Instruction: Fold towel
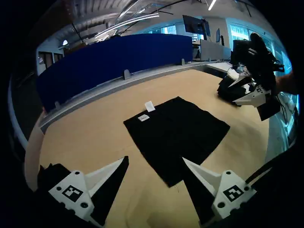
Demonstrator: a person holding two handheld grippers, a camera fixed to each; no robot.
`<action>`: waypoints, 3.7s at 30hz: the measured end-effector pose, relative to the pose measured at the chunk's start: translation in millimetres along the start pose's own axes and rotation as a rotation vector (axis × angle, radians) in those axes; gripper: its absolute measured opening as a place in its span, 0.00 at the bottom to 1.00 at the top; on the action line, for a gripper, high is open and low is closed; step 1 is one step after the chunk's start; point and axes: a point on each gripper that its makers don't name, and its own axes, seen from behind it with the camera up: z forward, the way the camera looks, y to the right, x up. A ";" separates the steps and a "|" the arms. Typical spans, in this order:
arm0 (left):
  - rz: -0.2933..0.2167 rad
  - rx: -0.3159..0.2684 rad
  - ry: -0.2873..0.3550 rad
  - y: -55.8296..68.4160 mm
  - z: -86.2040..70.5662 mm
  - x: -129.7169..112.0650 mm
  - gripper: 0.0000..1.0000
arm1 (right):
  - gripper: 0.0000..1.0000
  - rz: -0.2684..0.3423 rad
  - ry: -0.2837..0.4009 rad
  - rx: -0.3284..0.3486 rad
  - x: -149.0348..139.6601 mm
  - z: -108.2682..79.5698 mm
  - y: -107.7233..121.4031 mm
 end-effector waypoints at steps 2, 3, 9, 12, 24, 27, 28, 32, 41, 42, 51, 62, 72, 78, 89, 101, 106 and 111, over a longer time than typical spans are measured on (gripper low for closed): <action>-0.002 -0.014 -0.016 4.8 3.3 -6.4 0.94 | 1.00 -0.003 -0.018 0.009 -8.8 3.4 -4.2; -0.003 -0.022 -0.026 7.7 5.0 -10.3 0.94 | 1.00 -0.003 -0.026 0.014 -13.4 5.2 -6.4; 0.001 -0.054 -0.079 19.4 14.2 -31.3 0.94 | 1.00 0.004 -0.071 0.033 -38.2 13.4 -15.8; 0.009 -0.062 -0.104 22.8 17.9 -41.5 0.94 | 1.00 0.006 -0.095 0.039 -49.7 16.6 -18.7; 0.001 -0.091 -0.174 33.1 28.4 -68.9 0.94 | 0.99 0.007 -0.158 0.057 -81.0 24.0 -25.8; -0.001 -0.099 -0.187 35.7 30.0 -72.8 0.94 | 0.99 0.003 -0.165 0.056 -83.9 24.5 -26.0; -0.001 -0.102 -0.192 36.9 30.7 -74.2 0.94 | 0.98 0.001 -0.169 0.054 -85.1 24.8 -25.6; 0.002 -0.117 -0.206 41.2 33.2 -76.8 0.94 | 0.97 -0.003 -0.180 0.050 -88.8 25.6 -24.5; -0.004 -0.127 -0.224 44.5 36.2 -79.3 0.94 | 0.92 -0.006 -0.197 0.063 -91.6 28.5 -24.5; -0.001 -0.128 -0.226 44.9 36.0 -79.6 0.94 | 0.91 -0.007 -0.199 0.066 -91.9 28.7 -25.1; 0.010 -0.124 -0.261 44.9 34.6 -88.7 0.79 | 0.75 -0.017 -0.211 0.080 -94.5 31.9 -30.7; -0.018 -0.118 -0.281 47.9 39.2 -91.6 0.67 | 0.65 -0.012 -0.216 0.094 -96.1 34.7 -34.2; -0.020 -0.117 -0.289 48.1 41.8 -92.0 0.54 | 0.37 0.010 -0.221 0.135 -98.1 33.6 -44.9; -0.013 -0.121 -0.293 48.8 43.3 -91.9 0.51 | 0.26 0.025 -0.224 0.127 -98.1 33.1 -41.4; -0.017 -0.121 -0.315 46.5 40.1 -90.7 0.28 | 0.20 0.034 -0.230 0.106 -97.7 33.6 -34.3; -0.021 -0.142 -0.321 54.1 37.7 -89.7 0.17 | 0.19 0.062 -0.227 0.096 -94.9 34.4 -31.3; -0.024 -0.125 -0.310 51.7 39.5 -87.1 0.09 | 0.19 0.062 -0.219 0.099 -90.2 31.4 -30.6; 0.002 -0.110 -0.306 50.1 41.4 -84.9 0.08 | 0.19 0.058 -0.215 0.102 -88.2 30.2 -31.9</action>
